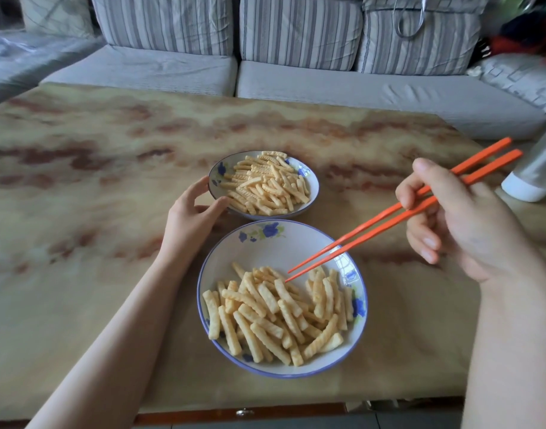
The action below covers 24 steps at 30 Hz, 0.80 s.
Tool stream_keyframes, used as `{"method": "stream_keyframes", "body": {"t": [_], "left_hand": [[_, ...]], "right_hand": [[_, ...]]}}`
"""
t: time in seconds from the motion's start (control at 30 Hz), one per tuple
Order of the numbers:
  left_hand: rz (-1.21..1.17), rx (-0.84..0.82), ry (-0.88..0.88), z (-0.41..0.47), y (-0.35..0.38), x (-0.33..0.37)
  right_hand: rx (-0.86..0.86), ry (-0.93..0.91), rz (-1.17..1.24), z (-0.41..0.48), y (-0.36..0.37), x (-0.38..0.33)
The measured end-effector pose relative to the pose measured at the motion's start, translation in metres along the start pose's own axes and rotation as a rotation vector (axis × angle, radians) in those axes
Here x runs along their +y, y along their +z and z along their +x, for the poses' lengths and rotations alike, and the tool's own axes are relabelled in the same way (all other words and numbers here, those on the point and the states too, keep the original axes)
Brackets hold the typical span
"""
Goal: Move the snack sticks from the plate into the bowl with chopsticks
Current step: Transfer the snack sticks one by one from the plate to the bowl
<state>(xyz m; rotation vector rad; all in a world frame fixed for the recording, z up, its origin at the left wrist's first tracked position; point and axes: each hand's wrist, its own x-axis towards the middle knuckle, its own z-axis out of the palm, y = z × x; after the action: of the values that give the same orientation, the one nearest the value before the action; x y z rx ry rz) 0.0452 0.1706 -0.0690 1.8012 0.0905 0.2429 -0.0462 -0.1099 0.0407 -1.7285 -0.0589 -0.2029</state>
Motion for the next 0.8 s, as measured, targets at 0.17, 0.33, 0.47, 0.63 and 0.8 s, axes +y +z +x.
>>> {"method": "stream_keyframes", "body": {"t": [0.17, 0.33, 0.47, 0.63, 0.8], "left_hand": [[0.000, 0.001, -0.009, 0.000, 0.000, 0.000], [-0.003, -0.001, -0.005, 0.000, 0.000, 0.000], [0.007, -0.008, 0.013, 0.001, 0.000, -0.001], [0.006, -0.008, 0.013, 0.000, -0.001, -0.001], [0.002, 0.000, -0.009, 0.001, 0.000, -0.001]], "right_hand": [[-0.035, 0.037, -0.025, 0.001, 0.003, 0.000], [0.008, 0.000, -0.006, 0.005, 0.004, 0.006], [0.102, -0.044, 0.068, 0.009, 0.007, 0.008], [0.344, -0.121, 0.299, 0.017, 0.014, 0.005], [0.573, -0.147, 0.378, 0.029, 0.039, 0.013]]}}
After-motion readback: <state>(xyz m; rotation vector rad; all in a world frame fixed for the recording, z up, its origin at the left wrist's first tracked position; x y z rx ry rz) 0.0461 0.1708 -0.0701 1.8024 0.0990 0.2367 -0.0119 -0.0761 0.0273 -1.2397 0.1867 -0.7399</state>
